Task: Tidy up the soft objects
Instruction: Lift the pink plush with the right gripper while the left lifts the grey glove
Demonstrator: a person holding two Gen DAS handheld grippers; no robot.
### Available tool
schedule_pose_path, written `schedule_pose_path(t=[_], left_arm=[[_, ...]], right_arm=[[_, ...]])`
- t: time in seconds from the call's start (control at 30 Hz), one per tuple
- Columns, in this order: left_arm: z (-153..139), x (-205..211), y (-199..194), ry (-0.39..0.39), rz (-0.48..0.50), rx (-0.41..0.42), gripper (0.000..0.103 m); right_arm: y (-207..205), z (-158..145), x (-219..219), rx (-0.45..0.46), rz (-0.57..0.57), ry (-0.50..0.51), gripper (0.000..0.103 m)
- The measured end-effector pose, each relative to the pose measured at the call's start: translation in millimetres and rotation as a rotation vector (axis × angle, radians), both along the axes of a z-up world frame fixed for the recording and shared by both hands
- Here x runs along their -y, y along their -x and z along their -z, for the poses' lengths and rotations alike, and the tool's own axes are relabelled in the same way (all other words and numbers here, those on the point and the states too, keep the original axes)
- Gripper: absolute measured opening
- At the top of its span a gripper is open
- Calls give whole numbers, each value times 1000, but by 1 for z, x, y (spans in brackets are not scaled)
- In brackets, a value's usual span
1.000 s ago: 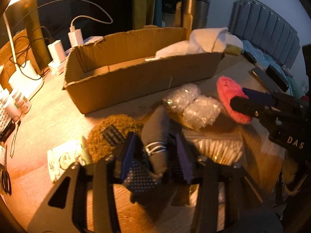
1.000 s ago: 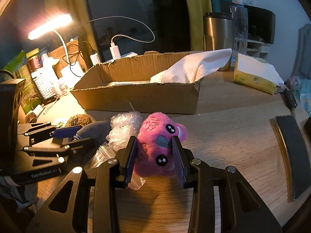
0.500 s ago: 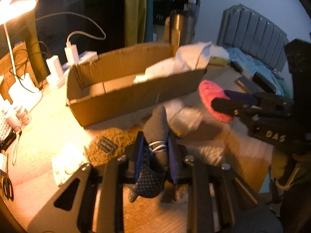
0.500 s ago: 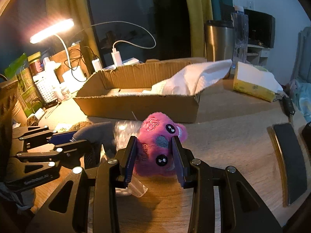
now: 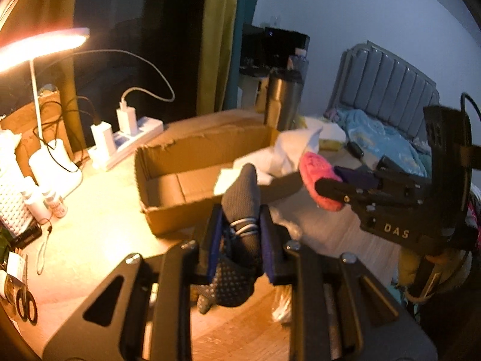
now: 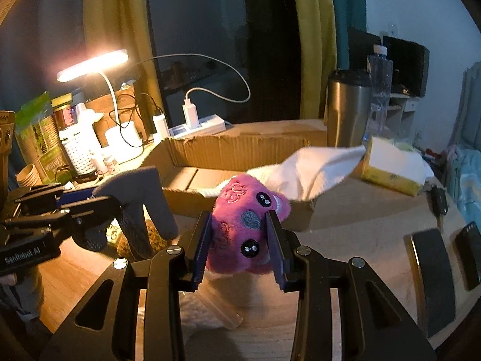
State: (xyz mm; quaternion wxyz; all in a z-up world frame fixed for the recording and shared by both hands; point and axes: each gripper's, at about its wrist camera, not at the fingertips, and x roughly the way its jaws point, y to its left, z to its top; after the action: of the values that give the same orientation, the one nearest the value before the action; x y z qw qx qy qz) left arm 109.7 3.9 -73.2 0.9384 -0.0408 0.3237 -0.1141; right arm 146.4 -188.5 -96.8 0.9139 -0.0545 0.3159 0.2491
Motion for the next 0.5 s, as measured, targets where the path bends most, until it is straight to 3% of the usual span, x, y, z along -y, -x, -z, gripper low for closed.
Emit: schedule_pose_path(t=[0.5], left_arm=[[-36,-45,-14,56,-53,102,24]], right_arm=[[-14,-28,-37,48,-50,9,38]])
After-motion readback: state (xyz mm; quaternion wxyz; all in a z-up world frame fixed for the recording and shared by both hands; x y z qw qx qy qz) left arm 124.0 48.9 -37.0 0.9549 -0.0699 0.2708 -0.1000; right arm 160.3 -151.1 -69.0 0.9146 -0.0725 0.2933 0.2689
